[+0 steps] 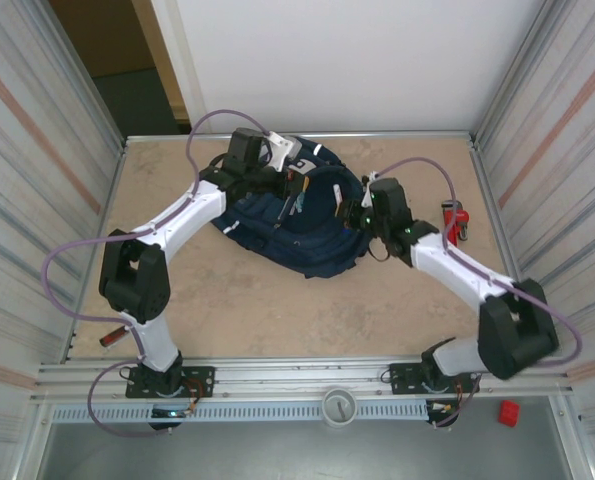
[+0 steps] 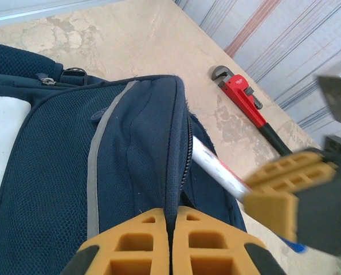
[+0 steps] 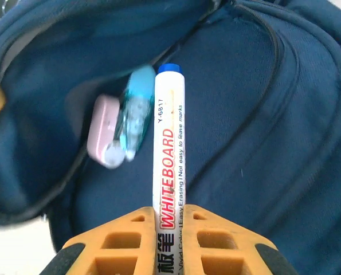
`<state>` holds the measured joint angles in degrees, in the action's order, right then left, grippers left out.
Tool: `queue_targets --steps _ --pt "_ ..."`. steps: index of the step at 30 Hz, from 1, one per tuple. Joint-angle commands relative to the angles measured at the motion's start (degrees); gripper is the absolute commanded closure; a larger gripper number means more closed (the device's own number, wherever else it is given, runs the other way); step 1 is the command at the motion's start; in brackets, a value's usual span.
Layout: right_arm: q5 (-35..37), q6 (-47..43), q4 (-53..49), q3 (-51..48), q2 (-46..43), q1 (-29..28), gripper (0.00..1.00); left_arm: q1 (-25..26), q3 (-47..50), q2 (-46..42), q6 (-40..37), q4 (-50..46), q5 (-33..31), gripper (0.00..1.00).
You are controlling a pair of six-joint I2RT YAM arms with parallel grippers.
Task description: Pack the student bag
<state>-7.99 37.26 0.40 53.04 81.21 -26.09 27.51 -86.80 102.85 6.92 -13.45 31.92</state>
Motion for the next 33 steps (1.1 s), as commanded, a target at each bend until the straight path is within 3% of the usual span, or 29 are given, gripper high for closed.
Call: queue_targets --steps 1,5,8,11,15,20,22,26,29,33 --pt "-4.7 8.1 5.1 6.7 9.1 0.8 0.96 0.7 -0.1 -3.0 0.3 2.6 1.1 1.0" --pt "-9.3 11.7 6.6 16.2 20.8 0.7 0.8 1.4 0.1 -3.0 0.3 2.3 0.3 1.0" --pt "-12.7 12.3 7.9 16.3 21.6 1.9 0.64 1.7 0.0 -2.9 0.1 2.1 0.5 1.0" --pt "-13.7 9.8 8.2 10.0 15.5 3.2 0.54 1.8 0.2 -3.1 -0.3 1.8 0.2 1.0" --pt "-12.3 4.1 3.8 -0.2 3.3 3.6 0.5 2.2 1.6 -3.3 0.1 2.8 0.4 1.0" --pt "-1.1 -2.6 -6.4 -11.7 -16.1 4.7 0.44 5.4 5.5 -2.8 -1.8 3.7 -2.8 0.99" --pt "3.2 -3.3 -9.4 -15.0 -22.7 6.9 0.36 7.0 6.3 -1.7 -2.5 3.1 -4.0 0.92" --pt "2.2 -1.1 -9.7 -19.0 -28.7 13.5 0.21 10.7 4.1 -1.3 -9.0 -4.5 -9.0 0.53" --pt "-2.8 -0.7 -6.8 -17.3 -25.1 13.9 0.19 11.5 7.7 -6.4 -12.0 -3.1 -14.0 0.34" --pt "-5.9 -1.6 -4.8 -10.6 -14.6 10.2 0.15 6.1 18.5 -14.8 -4.2 8.4 -13.6 0.21"
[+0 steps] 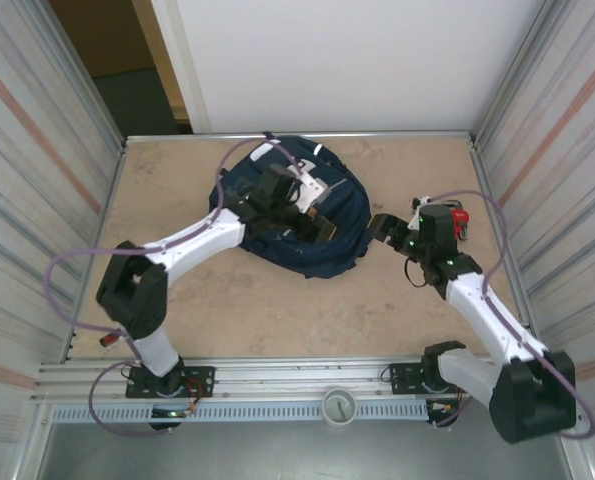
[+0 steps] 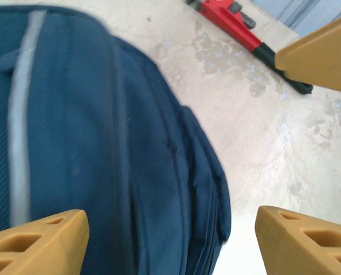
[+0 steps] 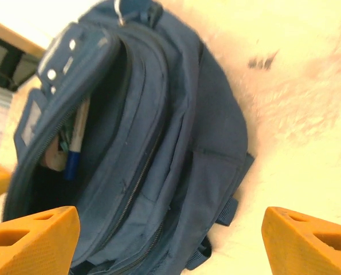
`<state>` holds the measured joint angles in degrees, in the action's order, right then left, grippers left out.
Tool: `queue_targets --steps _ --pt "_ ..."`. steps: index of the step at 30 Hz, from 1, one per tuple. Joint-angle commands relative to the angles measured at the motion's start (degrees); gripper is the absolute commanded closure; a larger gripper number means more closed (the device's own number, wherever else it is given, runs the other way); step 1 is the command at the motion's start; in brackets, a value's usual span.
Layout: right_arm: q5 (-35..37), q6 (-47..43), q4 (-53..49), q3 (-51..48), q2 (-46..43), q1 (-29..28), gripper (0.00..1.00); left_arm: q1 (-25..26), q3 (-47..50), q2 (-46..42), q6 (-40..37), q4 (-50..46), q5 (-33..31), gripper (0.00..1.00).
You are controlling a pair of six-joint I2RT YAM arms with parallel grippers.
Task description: Pack the student bag
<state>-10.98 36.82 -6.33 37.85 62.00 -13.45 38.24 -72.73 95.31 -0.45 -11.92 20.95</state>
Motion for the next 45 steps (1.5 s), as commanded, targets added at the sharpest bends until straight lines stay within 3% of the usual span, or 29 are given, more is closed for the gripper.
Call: queue_targets --steps 1,4,11,20,22,25,27,30,33,39,42,45 --pt "-1.5 -2.1 2.4 6.3 6.8 -4.2 0.13 -7.1 6.8 -8.8 6.5 8.9 -1.9 0.21" --pt "3.3 -4.4 3.6 11.7 12.7 -8.3 0.11 -13.6 11.2 -11.5 13.7 10.3 -0.9 0.21" --pt "8.0 -7.3 5.6 19.5 24.3 -12.2 0.11 -20.2 16.7 -11.8 14.8 10.4 -4.3 0.2" --pt "16.1 -12.5 -3.7 21.3 32.9 -11.5 0.21 -19.1 7.5 -0.7 12.9 3.3 1.9 0.28" --pt "12.9 -13.5 -4.3 18.8 28.7 -10.2 0.2 -17.8 5.9 0.4 10.8 1.5 1.1 0.29" --pt "-4.1 -7.9 0.9 12.5 22.1 -4.6 0.18 -16.3 4.2 1.5 8.5 -0.2 -0.2 0.29" --pt "-10.3 -2.6 5.9 7.6 19.1 -1.3 0.17 -15.6 3.8 1.9 8.1 -0.2 -0.1 0.3" --pt "-8.2 -0.9 5.9 4.9 18.3 -0.3 0.15 -14.5 3.5 3.2 7.4 0.4 0.9 0.31" --pt "-13.4 1.0 8.2 7.1 23.4 -0.5 0.17 -14.1 2.5 5.5 7.3 0.5 1.7 0.32" --pt "-14.0 0.1 7.6 16.8 33.8 -2.7 0.48 -13.8 3.3 7.6 8.8 0.7 7.7 0.45" --pt "-12.6 -2.8 3.5 21.9 37.2 -3.1 0.57 -12.8 7.2 5.7 10.3 2.5 10.8 0.55" --pt "-11.5 -7.5 -2.6 28.9 41.3 -4.1 0.6 -11.0 13.1 2.6 13.3 6.8 13.3 0.57"
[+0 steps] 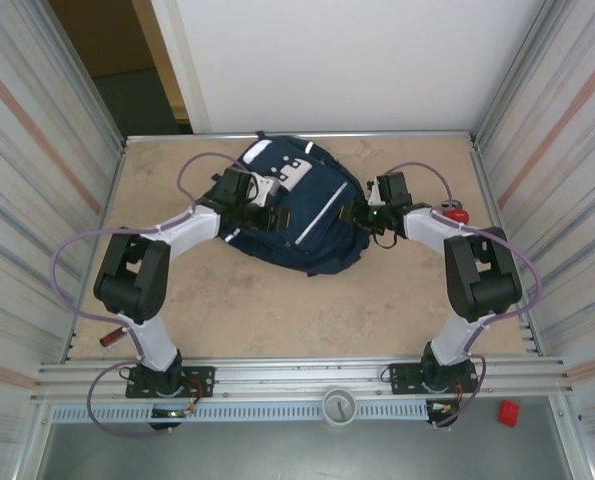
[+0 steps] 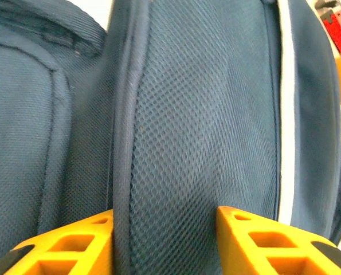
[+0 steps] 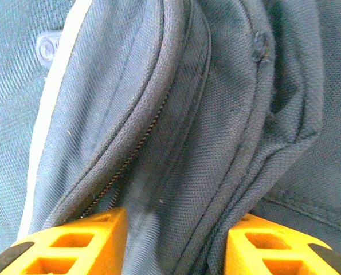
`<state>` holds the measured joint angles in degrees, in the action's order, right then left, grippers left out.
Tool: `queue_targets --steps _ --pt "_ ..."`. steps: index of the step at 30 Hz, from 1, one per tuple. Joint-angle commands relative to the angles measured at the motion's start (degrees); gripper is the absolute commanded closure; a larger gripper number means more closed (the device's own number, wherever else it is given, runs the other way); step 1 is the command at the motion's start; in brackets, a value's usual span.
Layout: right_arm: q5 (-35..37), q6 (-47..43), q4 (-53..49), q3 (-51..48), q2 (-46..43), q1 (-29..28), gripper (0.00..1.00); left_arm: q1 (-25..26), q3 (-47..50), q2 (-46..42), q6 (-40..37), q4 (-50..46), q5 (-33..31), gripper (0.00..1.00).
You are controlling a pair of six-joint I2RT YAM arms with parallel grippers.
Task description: Pack the student bag
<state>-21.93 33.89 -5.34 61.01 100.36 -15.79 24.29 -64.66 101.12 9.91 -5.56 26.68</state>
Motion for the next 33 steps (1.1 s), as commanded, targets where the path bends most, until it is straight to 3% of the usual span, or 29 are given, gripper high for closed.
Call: queue_targets --steps 1,6,9,12,16,19,25,29,33 --pt "-0.1 -6.1 -5.7 8.0 4.3 -2.2 0.6 3.6 6.8 -4.2 3.8 1.4 7.5 0.57" --pt "8.2 -12.2 -15.1 16.3 7.4 -3.6 0.51 5.1 12.8 -8.0 7.6 3.8 3.4 0.53" --pt "17.1 -13.5 -17.1 12.8 1.7 -3.6 0.4 4.9 13.2 -9.2 9.2 3.9 0.1 0.46" --pt "23.9 -13.7 -18.3 7.0 -6.8 -5.4 0.36 4.7 13.2 -8.9 11.5 6.0 0.2 0.46" --pt "25.4 -11.2 -15.5 -3.2 -17.4 -12.7 0.32 4.9 13.2 -6.7 13.4 9.1 1.9 0.57" --pt "24.6 -4.4 -8.6 -11.2 -23.0 -21.0 0.32 4.9 13.5 -5.7 14.2 10.0 3.7 0.68" --pt "37.3 8.0 2.4 -16.6 -22.2 -34.2 0.39 4.8 14.5 -7.3 14.1 10.1 4.6 0.89" --pt "39.0 8.5 4.8 -14.8 -17.9 -35.4 0.45 4.4 14.6 -7.6 13.7 9.9 4.6 0.96" --pt "35.4 10.7 7.0 -14.1 -14.9 -33.5 0.51 4.3 14.2 -7.7 14.0 9.7 5.3 1.0"
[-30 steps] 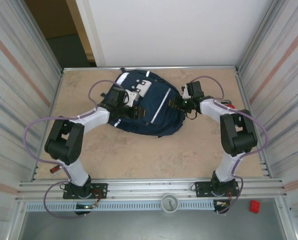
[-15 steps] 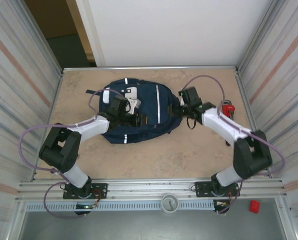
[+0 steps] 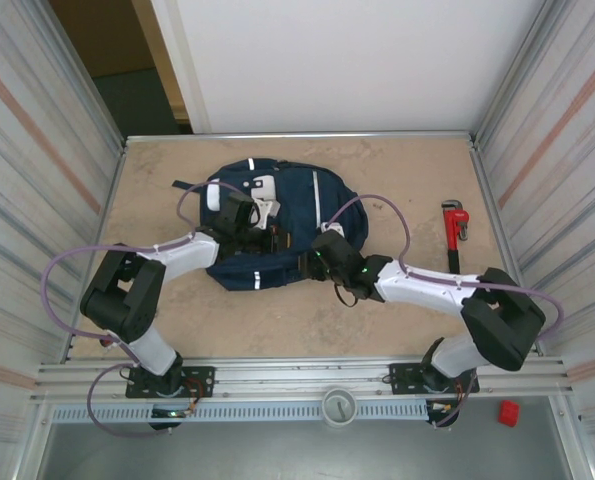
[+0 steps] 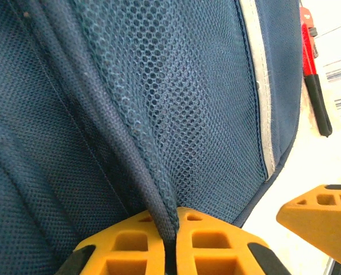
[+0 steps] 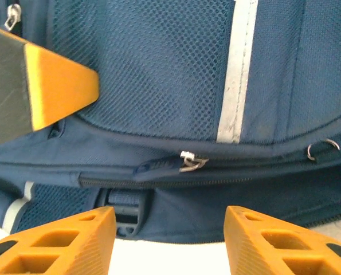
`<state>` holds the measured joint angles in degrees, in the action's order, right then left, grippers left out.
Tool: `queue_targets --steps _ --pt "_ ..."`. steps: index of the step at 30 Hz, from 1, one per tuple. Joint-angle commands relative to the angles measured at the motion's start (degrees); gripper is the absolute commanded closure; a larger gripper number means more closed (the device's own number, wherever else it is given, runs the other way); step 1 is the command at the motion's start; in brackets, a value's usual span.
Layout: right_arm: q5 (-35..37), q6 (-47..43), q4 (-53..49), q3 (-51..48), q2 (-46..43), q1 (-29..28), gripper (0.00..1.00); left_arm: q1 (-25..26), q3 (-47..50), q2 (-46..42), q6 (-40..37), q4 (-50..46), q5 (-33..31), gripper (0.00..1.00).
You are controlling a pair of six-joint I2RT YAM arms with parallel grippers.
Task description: Pack the student bag
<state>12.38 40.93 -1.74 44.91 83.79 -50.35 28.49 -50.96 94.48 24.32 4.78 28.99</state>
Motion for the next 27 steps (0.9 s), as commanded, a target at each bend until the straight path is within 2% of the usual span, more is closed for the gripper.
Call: queue_targets --steps 1,6,13,23,25,27 --pt "0.6 4.0 3.4 2.4 2.6 1.2 0.51 0.1 0.6 -1.1 -0.2 -0.3 3.3 1.0" --pt "-1.0 4.2 4.9 4.1 6.2 1.4 0.53 0.0 0.8 -1.1 0.3 0.7 4.5 1.0" --pt "-0.7 4.6 4.0 6.1 9.7 1.5 0.61 0.0 0.6 -1.1 0.1 0.2 4.6 1.0" --pt "2.6 9.3 5.1 4.4 11.3 -1.5 0.57 0.0 0.6 -1.3 -0.3 -0.1 4.7 1.0" --pt "3.2 9.4 5.4 4.3 11.5 -2.1 0.59 -0.1 0.8 -1.5 -0.4 -0.1 4.5 1.0" --pt "3.8 9.1 6.1 3.9 11.9 -2.0 0.65 -0.2 0.9 -1.6 -0.5 0.1 4.3 1.0"
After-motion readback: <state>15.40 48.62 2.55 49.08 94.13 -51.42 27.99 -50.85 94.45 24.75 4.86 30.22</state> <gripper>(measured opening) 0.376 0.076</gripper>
